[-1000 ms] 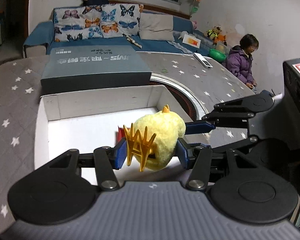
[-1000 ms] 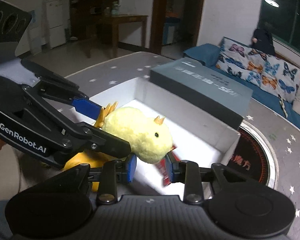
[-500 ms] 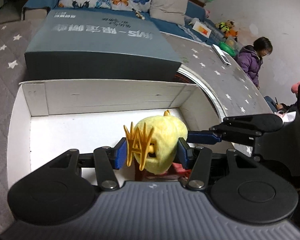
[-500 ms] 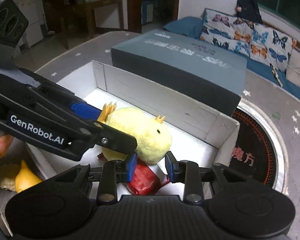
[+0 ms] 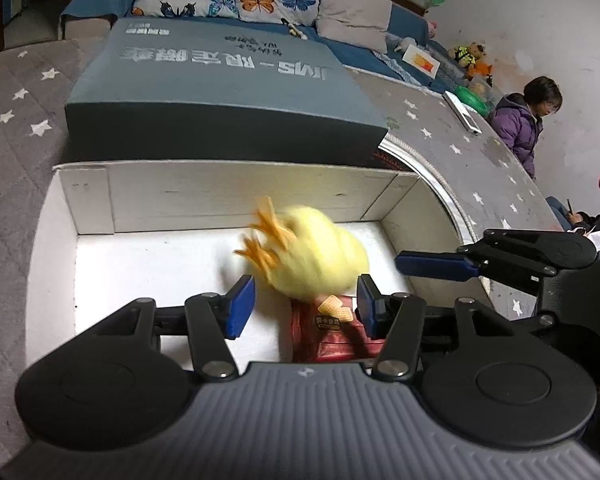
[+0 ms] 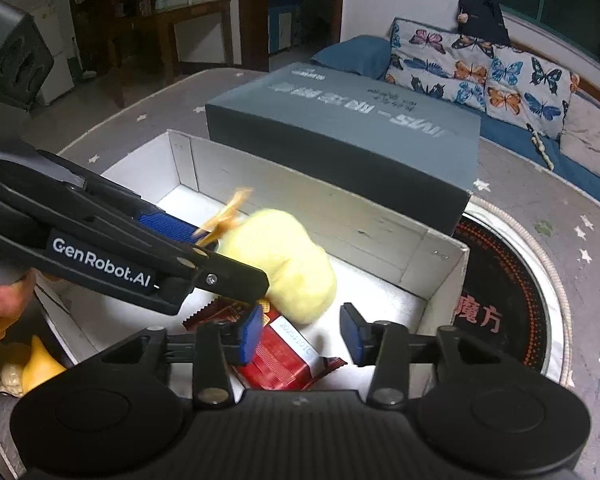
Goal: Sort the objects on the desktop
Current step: 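Carry the chick into the box and open the left gripper, then grasp the yellow rubber duck with the left gripper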
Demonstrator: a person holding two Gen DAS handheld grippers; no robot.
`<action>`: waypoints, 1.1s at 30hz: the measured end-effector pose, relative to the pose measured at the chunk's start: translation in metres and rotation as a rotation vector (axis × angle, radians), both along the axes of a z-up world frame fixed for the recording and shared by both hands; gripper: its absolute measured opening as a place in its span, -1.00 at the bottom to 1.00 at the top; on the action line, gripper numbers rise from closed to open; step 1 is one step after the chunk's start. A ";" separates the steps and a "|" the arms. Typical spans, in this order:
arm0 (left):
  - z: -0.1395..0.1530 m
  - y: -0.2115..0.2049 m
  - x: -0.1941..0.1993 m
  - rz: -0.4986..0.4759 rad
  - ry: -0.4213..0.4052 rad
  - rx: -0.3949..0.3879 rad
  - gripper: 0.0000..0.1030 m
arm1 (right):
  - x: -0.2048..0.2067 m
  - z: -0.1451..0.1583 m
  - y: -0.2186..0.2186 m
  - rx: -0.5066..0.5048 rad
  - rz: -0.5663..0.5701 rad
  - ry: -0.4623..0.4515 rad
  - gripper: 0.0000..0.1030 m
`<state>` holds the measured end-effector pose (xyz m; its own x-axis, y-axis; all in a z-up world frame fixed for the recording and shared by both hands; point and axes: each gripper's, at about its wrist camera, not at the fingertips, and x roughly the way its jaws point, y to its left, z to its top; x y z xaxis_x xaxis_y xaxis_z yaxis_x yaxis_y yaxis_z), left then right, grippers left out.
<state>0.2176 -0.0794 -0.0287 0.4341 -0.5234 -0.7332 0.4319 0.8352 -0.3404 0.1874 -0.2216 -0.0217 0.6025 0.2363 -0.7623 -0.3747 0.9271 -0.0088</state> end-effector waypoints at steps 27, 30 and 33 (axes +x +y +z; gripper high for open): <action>0.034 0.074 -0.157 0.071 -0.180 0.009 0.18 | -0.128 0.032 0.018 0.057 0.189 -0.128 0.32; 0.025 0.078 -0.166 0.084 -0.155 0.008 0.18 | -0.133 0.018 0.028 0.048 0.215 -0.100 0.32; 0.017 0.084 -0.166 0.109 -0.122 -0.005 0.18 | -0.130 0.007 0.033 0.063 0.213 -0.066 0.32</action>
